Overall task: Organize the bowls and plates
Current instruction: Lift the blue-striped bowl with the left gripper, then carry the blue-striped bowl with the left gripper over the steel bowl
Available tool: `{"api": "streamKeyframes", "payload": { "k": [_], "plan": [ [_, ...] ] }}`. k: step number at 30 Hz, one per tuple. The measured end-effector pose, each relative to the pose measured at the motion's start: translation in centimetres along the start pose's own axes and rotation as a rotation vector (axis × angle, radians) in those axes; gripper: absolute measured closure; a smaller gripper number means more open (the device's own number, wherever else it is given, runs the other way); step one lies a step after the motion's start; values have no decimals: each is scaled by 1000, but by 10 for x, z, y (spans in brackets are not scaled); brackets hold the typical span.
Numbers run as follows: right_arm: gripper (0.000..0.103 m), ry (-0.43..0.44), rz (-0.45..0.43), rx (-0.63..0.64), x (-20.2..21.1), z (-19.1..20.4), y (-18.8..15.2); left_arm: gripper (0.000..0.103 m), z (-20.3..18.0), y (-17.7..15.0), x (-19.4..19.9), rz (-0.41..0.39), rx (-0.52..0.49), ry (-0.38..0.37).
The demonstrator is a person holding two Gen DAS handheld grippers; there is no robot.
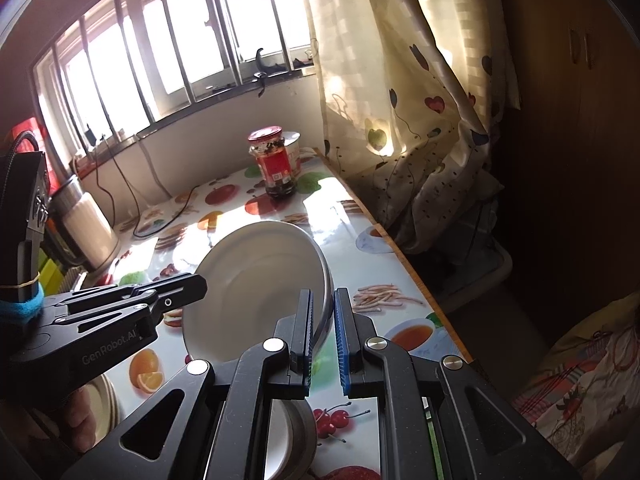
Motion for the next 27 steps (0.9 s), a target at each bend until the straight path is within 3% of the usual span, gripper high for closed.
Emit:
{"api": "streamKeyframes", "payload": {
  "k": [27],
  "plan": [
    [92,46,16,-1,32,29,-37,97,17,-39,41,-6,49,16]
  ]
}}
Point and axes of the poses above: each gripper's, at about its wrist camera, not at the fingertips, and x roughly against the way its jaws point, z to its left, y to its top, the point moved 6 cm from there along -x, roughly the way its jaws point, and after that the axes turned 10 degrees about -z, right-handed, at the moved point
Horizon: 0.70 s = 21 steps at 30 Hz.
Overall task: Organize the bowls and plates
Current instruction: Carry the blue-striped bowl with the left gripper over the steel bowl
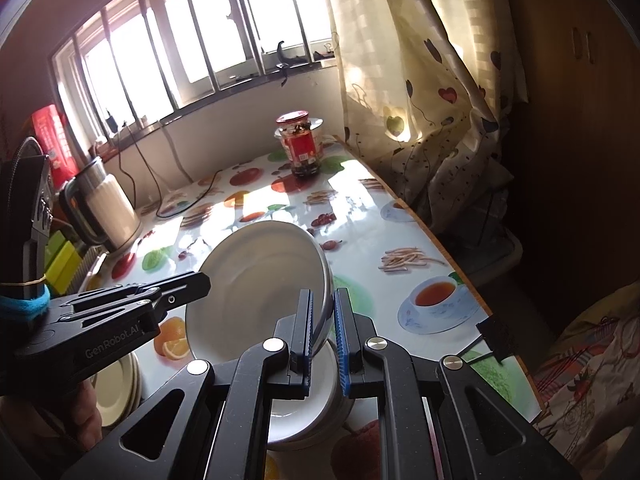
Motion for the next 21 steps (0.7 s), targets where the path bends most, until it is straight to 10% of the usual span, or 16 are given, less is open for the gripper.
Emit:
{"api": "streamKeyframes", "payload": {
  "k": [21],
  "plan": [
    [92,10,40,-1,3,6,-29,97,7,-23,5,21,10,15]
  ]
}}
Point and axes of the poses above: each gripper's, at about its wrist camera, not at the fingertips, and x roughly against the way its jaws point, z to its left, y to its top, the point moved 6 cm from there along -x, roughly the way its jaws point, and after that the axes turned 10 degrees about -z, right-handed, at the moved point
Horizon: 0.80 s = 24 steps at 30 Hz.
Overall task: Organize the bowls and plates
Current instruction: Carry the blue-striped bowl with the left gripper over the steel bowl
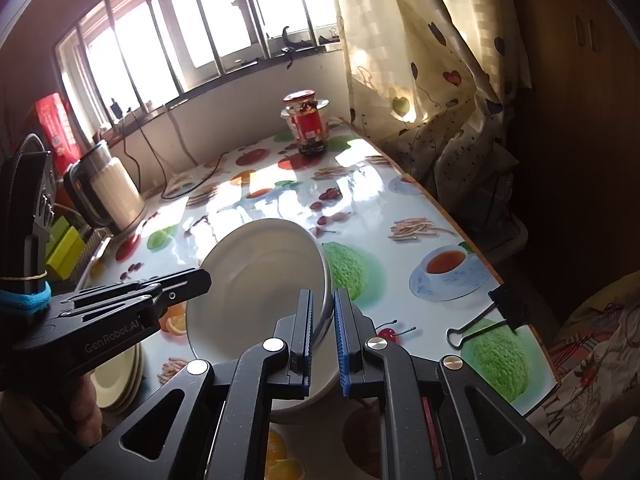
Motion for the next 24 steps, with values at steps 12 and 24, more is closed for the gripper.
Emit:
{"api": "streamKeyframes", "payload": {
  "k": [12,24],
  "plan": [
    [92,2,17,-8,-2,0,-8,97,1,-4,-4,20,4,4],
    [92,1,34,-15,-6,-3,-17,97,1,-7,-6,33,4,9]
  ]
}}
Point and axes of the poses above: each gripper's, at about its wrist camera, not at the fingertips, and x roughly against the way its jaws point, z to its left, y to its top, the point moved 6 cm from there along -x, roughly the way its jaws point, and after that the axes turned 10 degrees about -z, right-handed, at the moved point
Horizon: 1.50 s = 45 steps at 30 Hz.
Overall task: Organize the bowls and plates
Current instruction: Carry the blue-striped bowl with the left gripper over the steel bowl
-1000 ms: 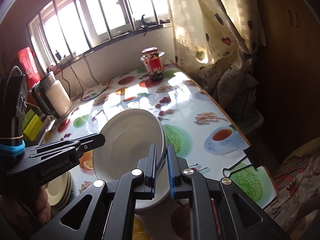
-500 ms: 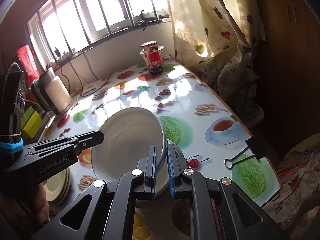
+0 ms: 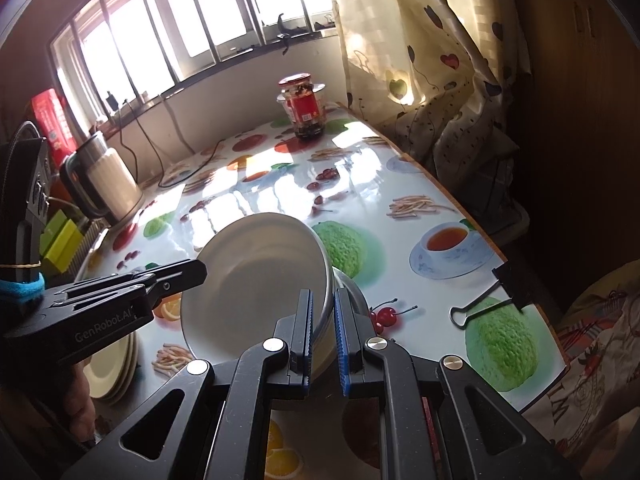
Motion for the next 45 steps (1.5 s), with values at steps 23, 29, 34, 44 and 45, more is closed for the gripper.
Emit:
{"api": "streamKeyframes", "payload": {
  "k": [23,29,34,44,45],
  "plan": [
    [90,1,18,-11,-5,-6,-4,97,0,-3,-2,13,22,-6],
    [89,9,1,-24,-5,-7,-1,97,0,0,0,3,33,-22],
    [89,8,-11,-14,-3,-5,4,97,-1,2,2,-6,37,-37],
    [90,15,-10,-31,-2,-5,4,97,-3,0,3,7,59,-69],
    [90,18,-9,-40,-2,-6,4,97,-4,0,2,13,65,-85]
  ]
}}
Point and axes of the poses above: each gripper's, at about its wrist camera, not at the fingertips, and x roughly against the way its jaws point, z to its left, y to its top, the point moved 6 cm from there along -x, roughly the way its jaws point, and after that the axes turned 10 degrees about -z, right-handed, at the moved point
